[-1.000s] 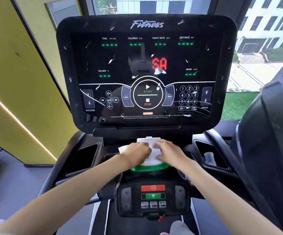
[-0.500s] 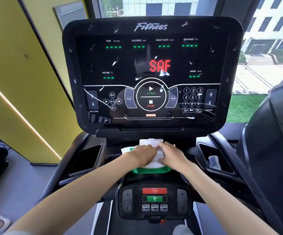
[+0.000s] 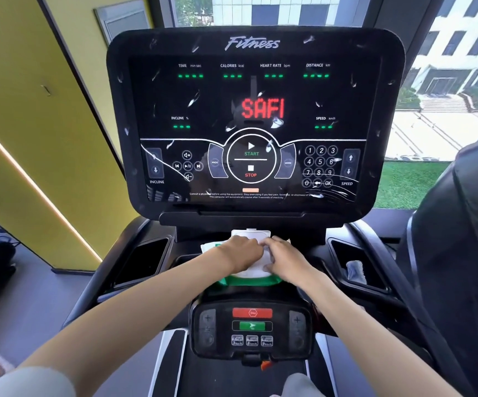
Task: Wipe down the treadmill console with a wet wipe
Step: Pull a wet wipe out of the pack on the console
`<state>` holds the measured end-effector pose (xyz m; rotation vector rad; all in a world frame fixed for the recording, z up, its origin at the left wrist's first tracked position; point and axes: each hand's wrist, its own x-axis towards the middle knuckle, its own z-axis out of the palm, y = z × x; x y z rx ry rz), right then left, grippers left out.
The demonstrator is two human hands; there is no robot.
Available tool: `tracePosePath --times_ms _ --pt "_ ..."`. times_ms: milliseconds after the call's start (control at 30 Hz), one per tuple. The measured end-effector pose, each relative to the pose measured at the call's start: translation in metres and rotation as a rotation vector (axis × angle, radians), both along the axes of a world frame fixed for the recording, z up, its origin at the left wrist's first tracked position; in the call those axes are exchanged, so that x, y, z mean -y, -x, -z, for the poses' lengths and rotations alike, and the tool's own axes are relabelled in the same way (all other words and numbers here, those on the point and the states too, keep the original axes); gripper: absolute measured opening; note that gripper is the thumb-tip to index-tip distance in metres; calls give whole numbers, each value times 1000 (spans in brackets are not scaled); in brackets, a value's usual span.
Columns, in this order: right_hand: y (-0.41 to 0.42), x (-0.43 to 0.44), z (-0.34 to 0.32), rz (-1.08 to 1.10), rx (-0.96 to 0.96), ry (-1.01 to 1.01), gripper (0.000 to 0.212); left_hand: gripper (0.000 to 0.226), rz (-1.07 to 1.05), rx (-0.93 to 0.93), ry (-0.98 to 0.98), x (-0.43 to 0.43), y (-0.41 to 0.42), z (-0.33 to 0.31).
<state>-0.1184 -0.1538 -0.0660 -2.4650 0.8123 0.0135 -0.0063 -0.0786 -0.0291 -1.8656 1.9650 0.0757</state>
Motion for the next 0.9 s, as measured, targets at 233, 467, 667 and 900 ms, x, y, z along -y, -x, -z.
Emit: tracePosePath --times_ms 233,467,667,900 --pt "-1 1 0 7 20 -13 49 28 3 22 -19 -1 1 -1" --pt "-2 1 0 31 27 -20 41 24 -184 -139 -21 1 -6 -2" --pt "-1 -4 0 25 45 124 26 14 -276 -431 164 -7 -19 0" --pt "-5 -5 3 73 103 133 23 5 -395 -757 244 -20 -29 -3"
